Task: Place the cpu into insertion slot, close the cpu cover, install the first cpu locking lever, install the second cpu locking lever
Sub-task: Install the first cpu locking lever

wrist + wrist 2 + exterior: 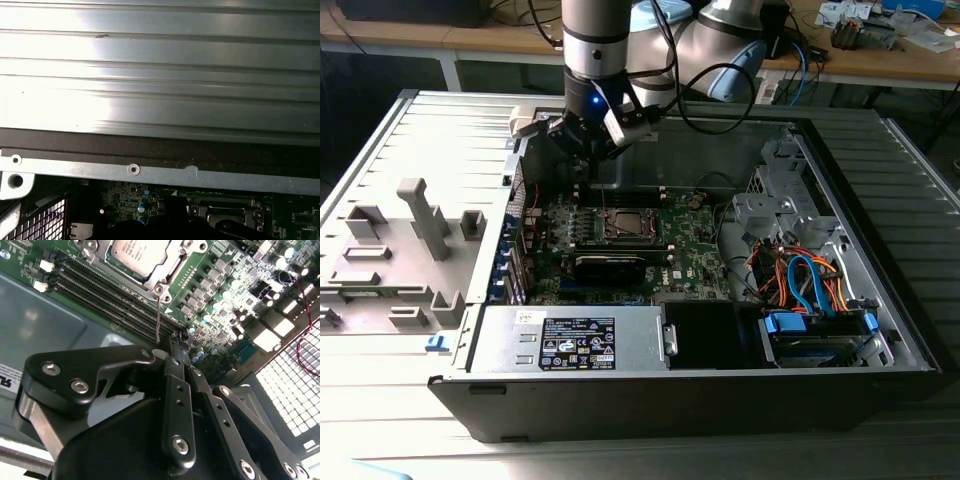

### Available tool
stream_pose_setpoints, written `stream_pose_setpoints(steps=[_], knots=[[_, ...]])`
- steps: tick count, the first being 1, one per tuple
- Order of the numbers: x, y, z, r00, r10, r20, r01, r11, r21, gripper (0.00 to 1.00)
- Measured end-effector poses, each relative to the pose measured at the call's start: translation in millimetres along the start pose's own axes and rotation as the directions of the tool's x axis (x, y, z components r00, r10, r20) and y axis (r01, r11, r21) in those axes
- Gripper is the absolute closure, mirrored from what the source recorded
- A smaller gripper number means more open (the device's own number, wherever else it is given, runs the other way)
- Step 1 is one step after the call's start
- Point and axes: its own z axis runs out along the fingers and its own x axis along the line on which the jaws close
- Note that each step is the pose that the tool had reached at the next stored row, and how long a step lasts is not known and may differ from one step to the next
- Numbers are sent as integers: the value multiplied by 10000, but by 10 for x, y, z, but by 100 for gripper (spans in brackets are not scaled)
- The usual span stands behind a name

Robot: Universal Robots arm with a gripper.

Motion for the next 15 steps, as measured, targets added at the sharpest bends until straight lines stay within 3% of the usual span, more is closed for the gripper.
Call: stream_pose_setpoints(steps=[15], knots=[[-79, -4, 5, 10000, 3, 0, -3, 10000, 18, 89]])
